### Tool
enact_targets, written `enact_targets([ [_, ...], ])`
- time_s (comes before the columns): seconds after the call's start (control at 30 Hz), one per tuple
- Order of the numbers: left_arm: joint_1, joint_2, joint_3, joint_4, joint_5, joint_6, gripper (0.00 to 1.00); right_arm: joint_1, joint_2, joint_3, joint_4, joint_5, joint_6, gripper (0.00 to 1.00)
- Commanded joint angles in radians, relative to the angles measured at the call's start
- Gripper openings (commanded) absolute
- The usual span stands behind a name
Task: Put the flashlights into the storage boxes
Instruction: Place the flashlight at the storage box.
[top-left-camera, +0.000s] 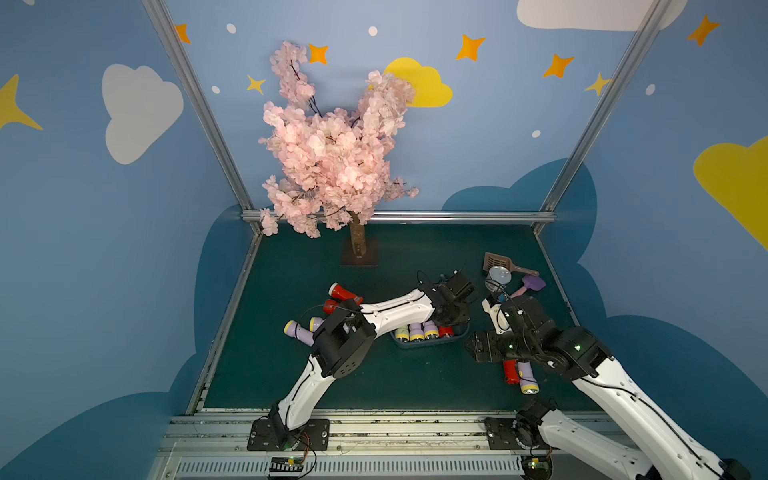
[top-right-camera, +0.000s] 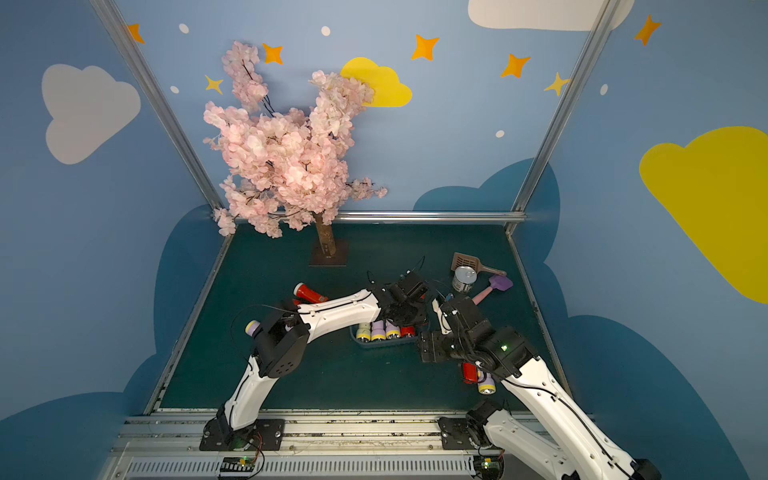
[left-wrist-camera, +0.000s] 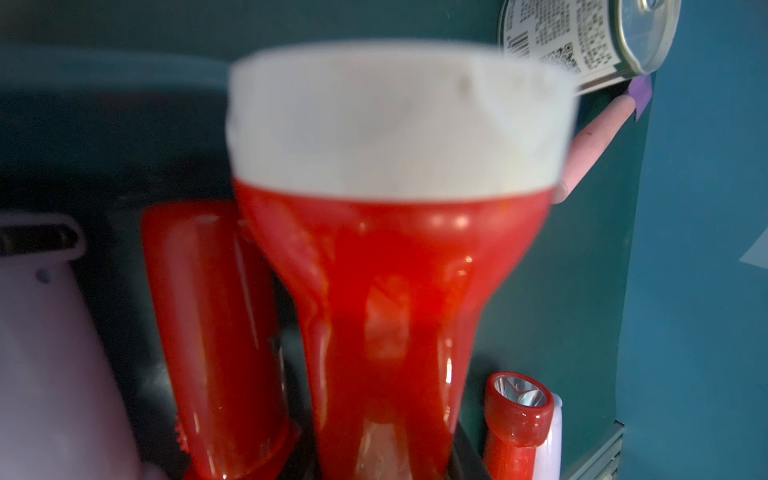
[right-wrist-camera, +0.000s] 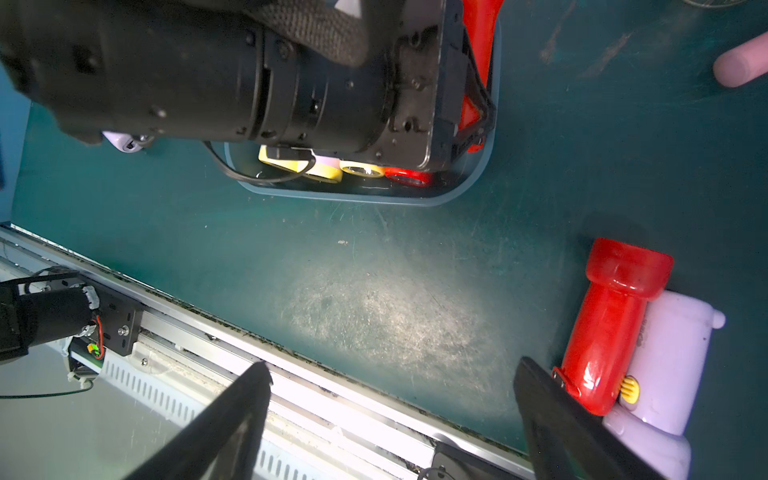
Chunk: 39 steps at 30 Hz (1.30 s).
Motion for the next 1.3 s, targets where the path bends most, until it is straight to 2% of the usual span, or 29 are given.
enact_targets([
  [0.0,-0.018,-0.018,-0.025,-0.076,-0.03,0.003,0.24,-0.004,-0.011,-0.009,-0.016,0.008,0.006,0.91],
  [0.53,-0.031,-0.076,-0.092,-0.068,-0.048,-0.014,0.27,-0.005,-0.036,-0.014,-0.015,0.003,0.012,0.91],
  [0.6,-0.031,-0.069,-0.084,-0.071,-0.039,-0.013,0.36,-0.005,-0.04,-0.014,-0.017,0.003,0.013,0.91],
  [0.67,-0.031,-0.069,-0.079,-0.074,-0.036,-0.012,0.53,-0.006,-0.044,-0.016,-0.016,0.002,0.015,0.91],
  [0.73,-0.031,-0.076,-0.08,-0.074,-0.034,-0.005,0.61,-0.005,-0.045,-0.016,-0.016,0.002,0.014,0.91],
  [1.07,-0.044,-0.135,-0.031,-0.141,-0.088,0.063,0.64,-0.007,-0.033,-0.019,-0.002,0.005,0.013,0.91],
  [1.27,-0.048,-0.216,-0.048,-0.167,-0.117,0.095,0.67,-0.007,-0.016,-0.013,0.003,0.043,0.022,0.91],
])
